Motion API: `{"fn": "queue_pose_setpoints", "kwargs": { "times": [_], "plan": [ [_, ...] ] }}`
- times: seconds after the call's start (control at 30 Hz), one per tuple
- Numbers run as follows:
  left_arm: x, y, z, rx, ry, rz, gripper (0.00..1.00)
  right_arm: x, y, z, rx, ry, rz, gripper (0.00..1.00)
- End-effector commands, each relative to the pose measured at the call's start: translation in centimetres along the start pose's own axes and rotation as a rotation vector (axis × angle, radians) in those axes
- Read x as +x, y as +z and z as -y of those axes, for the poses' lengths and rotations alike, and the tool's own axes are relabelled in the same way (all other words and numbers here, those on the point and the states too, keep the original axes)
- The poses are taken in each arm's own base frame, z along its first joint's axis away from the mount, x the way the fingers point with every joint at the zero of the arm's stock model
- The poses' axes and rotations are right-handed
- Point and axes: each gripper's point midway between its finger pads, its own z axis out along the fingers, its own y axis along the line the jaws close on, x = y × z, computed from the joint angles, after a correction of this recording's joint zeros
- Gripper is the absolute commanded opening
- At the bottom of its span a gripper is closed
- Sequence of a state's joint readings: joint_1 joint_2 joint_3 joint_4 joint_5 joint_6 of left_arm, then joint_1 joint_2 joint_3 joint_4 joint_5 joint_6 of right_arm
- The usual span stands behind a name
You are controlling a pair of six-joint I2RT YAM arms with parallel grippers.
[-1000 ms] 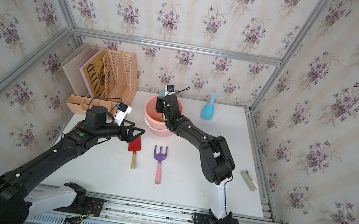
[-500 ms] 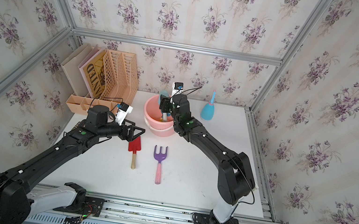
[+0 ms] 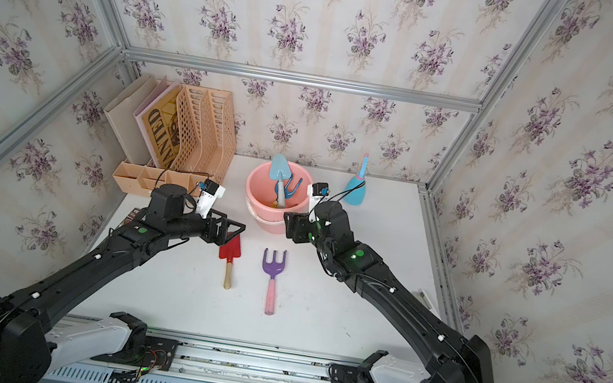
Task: Organize the gardening tools
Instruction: Pick up the gardening tool from the center of the board.
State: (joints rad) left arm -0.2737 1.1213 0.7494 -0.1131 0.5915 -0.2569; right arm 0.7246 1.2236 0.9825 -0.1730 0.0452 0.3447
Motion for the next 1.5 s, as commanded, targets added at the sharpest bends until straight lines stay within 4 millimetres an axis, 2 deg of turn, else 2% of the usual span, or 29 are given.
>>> {"fn": "queue_pose_setpoints", "kwargs": {
  "times": [0.0, 0.1, 0.27, 0.43, 0.5, 0.6, 0.77, 0.9, 1.17, 1.47],
  "plan": [
    [1.9, -0.4, -0.9, -0.051, -0.025, -0.046, 0.99, 3.0, -1.0, 0.8, 0.015, 0.035, -0.087, 0.75],
    [3.5, -0.8, -1.1, -0.074, -0.071, -0.073, 0.99, 3.8, -1.5, 1.3, 0.03, 0.036, -0.1, 0.76],
    [6.7, -1.6, -1.6, -0.217, -0.155, -0.162, 0.96, 4.2, -1.5, 1.6, 0.04, 0.023, -0.116, 0.76],
    [11.3, -2.7, -3.0, -0.471, -0.234, -0.388, 0.91, 4.2, -1.2, 1.5, 0.039, 0.025, -0.121, 0.77],
    [12.2, -3.1, -3.2, -0.559, -0.239, -0.463, 0.91, 4.3, -1.2, 1.4, 0.035, 0.028, -0.123, 0.77],
    [12.2, -2.7, -2.9, -0.629, -0.234, -0.51, 0.91, 4.2, -1.2, 1.4, 0.032, 0.03, -0.121, 0.77],
    [12.8, -0.3, -3.0, -0.651, -0.306, -0.549, 0.87, 4.4, -1.6, 1.4, 0.026, 0.039, -0.116, 0.78],
    [14.4, 1.1, -3.7, -0.695, -0.352, -0.596, 0.79, 4.7, -2.1, 1.6, 0.029, 0.047, -0.111, 0.79],
    [14.8, 4.0, -4.7, -0.709, -0.388, -0.576, 0.67, 4.9, -2.4, 2.0, 0.039, 0.049, -0.102, 0.79],
    [15.0, 5.0, -5.7, -0.75, -0.376, -0.582, 0.6, 4.6, -2.8, 2.2, 0.048, 0.049, -0.089, 0.8]
  ]
}}
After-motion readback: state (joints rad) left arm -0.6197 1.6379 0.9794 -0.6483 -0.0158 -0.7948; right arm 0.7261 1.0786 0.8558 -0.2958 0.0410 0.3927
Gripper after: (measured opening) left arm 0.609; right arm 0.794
